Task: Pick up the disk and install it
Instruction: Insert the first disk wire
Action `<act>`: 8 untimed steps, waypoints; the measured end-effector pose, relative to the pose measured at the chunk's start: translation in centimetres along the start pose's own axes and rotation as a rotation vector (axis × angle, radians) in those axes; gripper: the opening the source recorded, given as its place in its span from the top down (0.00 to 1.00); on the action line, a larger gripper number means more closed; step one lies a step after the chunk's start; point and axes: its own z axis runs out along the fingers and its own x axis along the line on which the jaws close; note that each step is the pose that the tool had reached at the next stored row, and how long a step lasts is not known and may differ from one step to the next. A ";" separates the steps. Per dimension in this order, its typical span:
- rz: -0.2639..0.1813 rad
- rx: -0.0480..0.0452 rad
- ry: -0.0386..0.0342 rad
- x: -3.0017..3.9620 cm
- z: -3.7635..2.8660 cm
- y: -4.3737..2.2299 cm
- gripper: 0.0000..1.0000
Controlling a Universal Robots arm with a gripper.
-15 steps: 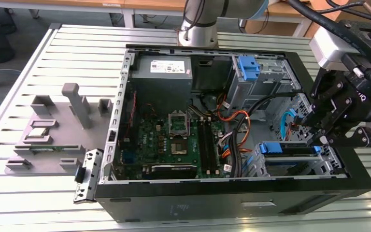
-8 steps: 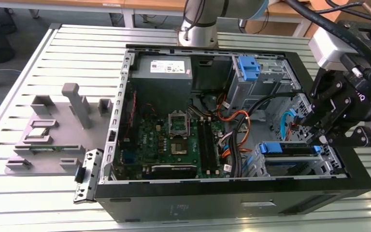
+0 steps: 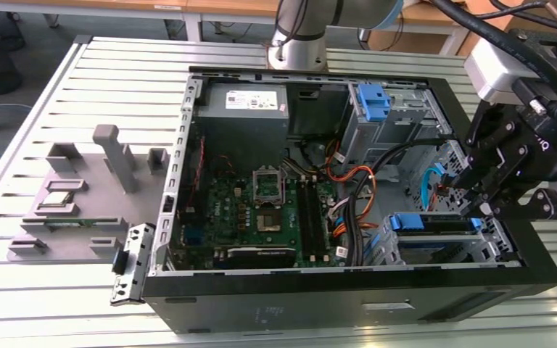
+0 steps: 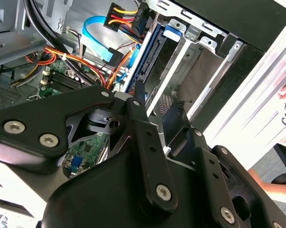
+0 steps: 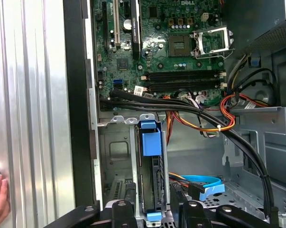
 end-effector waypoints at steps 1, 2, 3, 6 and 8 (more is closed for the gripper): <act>0.000 0.0000 -0.0001 0.00 0.00 0.00 0.58; 0.000 0.0000 -0.0001 -0.01 -0.08 0.00 0.58; 0.000 0.0000 -0.0002 -0.01 -0.16 0.00 0.58; 0.000 0.0000 -0.0001 -0.05 -0.17 0.00 0.58; 0.000 0.0000 -0.0003 -0.13 -0.15 0.00 0.58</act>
